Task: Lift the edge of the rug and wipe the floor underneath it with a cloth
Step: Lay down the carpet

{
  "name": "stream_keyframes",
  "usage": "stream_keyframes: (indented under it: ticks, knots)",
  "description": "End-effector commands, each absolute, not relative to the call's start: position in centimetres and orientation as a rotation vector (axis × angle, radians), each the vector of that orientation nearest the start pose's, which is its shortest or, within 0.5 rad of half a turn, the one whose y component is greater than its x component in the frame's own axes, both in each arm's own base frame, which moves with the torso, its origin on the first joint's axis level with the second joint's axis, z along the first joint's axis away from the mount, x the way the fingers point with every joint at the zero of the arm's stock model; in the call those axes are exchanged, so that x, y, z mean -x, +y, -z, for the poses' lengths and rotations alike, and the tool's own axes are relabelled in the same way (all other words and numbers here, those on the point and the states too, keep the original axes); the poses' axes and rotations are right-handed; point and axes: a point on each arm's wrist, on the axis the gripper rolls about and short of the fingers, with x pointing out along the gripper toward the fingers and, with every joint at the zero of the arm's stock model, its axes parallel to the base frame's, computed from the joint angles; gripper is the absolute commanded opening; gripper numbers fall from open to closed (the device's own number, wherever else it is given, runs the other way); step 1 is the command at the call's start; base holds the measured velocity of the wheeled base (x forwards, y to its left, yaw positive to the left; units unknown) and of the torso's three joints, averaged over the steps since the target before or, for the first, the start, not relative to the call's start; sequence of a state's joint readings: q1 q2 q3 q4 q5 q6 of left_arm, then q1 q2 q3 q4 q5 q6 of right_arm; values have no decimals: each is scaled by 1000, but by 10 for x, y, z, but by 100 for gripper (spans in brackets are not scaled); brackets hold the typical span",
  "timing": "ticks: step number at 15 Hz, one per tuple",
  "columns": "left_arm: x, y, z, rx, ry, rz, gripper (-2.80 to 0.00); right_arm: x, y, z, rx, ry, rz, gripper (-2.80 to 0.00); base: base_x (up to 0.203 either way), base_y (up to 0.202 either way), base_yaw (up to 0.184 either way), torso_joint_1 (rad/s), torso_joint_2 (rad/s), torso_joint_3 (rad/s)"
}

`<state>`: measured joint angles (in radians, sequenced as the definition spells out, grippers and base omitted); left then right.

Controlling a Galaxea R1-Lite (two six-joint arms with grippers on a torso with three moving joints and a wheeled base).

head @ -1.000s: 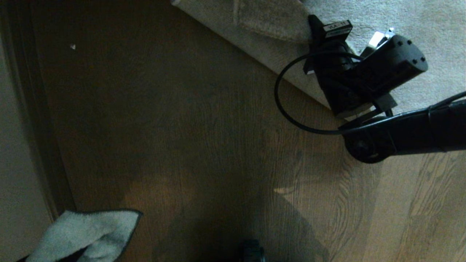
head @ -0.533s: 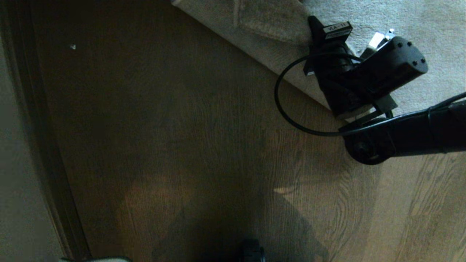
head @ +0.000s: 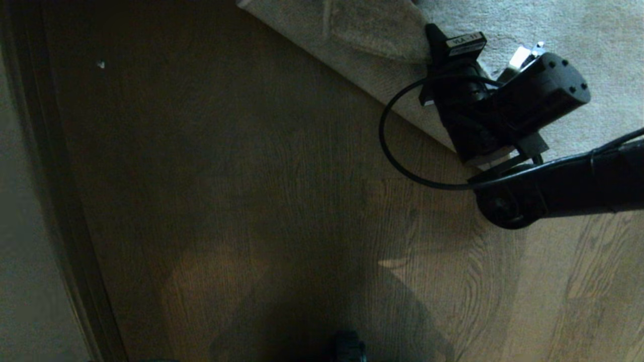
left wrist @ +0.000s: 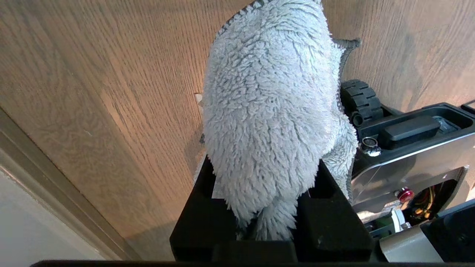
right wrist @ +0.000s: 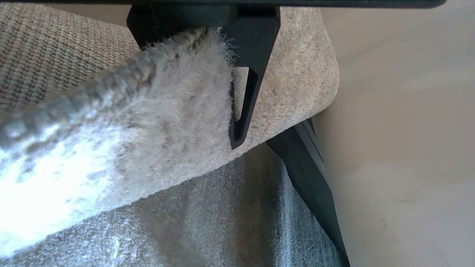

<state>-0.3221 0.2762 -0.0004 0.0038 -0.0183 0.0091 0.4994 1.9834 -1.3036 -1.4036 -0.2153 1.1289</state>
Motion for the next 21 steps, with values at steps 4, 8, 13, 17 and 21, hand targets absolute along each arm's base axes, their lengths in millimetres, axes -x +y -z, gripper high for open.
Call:
stream_keyframes:
  ticks: [4,8,13,17,21]
  knots:
    - [1,0,-78,-51,280,333,-280,-337,177,-290,-1336,-466,-642,-280,0,0,0,0,0,0]
    - [-1,-1,-78,-28,311,160,-280,-337,177,-285,-1331,-451,-630,-280,0,0,0,0,0,0]
    - [16,0,-77,-8,92,15,-280,-337,177,-285,-1330,-449,-631,-280,0,0,0,0,0,0]
    - [23,0,-75,0,5,5,-280,-337,178,-284,-1330,-445,-632,-280,0,0,0,0,0,0]
    - [23,0,-75,0,5,5,-280,-333,179,-290,-1335,-452,-655,-280,0,0,0,0,0,0]
